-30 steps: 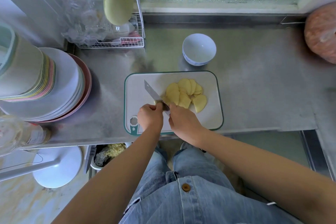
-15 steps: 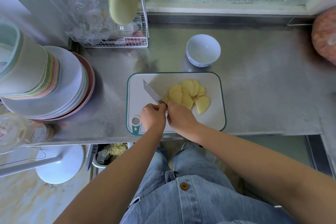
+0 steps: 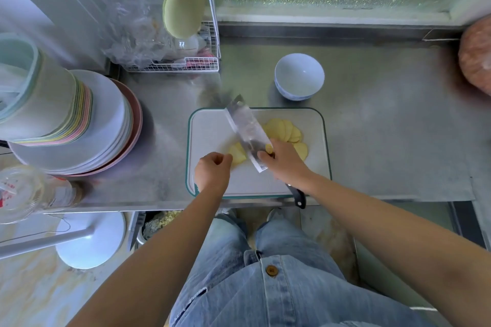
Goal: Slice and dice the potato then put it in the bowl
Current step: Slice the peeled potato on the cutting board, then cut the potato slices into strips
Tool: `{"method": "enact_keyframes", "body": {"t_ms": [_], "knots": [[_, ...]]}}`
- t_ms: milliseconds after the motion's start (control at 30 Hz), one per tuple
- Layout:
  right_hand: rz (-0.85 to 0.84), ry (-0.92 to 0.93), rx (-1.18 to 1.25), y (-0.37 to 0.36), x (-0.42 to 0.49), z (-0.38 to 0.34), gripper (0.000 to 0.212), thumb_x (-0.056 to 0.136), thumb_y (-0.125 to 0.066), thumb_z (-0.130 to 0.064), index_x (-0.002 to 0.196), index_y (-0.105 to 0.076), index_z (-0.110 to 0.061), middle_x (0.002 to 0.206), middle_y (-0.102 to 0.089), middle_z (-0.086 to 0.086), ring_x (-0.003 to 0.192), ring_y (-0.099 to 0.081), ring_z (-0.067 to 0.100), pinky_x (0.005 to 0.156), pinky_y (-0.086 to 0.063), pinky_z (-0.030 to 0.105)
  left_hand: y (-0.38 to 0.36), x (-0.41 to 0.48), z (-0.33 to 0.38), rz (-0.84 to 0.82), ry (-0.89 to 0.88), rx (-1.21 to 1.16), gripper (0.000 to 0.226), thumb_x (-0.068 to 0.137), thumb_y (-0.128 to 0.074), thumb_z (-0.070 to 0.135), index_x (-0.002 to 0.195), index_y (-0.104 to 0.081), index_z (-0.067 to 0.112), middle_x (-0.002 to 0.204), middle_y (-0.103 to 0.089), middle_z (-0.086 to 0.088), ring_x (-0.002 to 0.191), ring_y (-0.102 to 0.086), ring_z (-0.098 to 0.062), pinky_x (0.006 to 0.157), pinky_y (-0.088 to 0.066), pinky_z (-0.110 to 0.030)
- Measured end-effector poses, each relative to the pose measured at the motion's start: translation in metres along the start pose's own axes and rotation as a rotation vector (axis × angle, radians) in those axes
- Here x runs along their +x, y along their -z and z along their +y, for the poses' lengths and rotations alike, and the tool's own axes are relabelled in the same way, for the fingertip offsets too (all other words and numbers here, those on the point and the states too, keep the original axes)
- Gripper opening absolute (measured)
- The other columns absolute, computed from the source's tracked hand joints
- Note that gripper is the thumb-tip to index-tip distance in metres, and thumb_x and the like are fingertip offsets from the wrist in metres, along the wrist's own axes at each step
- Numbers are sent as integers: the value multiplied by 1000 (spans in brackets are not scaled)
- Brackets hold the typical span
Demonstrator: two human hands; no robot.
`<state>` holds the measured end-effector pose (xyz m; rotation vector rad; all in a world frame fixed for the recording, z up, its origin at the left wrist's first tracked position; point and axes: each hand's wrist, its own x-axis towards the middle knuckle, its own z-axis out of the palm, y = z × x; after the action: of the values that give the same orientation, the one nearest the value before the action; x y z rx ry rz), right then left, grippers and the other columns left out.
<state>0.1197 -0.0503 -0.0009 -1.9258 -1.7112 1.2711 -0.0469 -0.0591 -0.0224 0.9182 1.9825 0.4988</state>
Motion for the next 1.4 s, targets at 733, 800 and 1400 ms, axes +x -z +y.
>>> {"method": "enact_keyframes", "body": {"t_ms": [733,800,1400], "knots": [[204,-251,297,58,-34,57,18,93,-51,-17,82,-47,-2,58,-43,6,34,-42,16,36,-37,25,-26,26,17,-159,-542,667,42,90,-64,32,127,-50,17,116,-50,-10,101,-53,-29,79,-46,-37],[213,-256,296,61,-34,57,18,93,-50,-16,75,-46,-13,57,-42,2,34,-42,16,37,-37,24,-20,30,16,-148,-510,573,37,90,-65,30,120,-54,12,110,-53,-11,93,-56,-30,76,-46,-37],[338,-285,-195,69,-43,83,9,92,-46,-15,87,-39,-12,63,-42,-1,56,-43,18,55,-30,33,-59,25,51,-136,-745,797,86,76,-63,65,148,-27,34,154,-22,-4,138,-23,-28,110,-25,-43]]}}
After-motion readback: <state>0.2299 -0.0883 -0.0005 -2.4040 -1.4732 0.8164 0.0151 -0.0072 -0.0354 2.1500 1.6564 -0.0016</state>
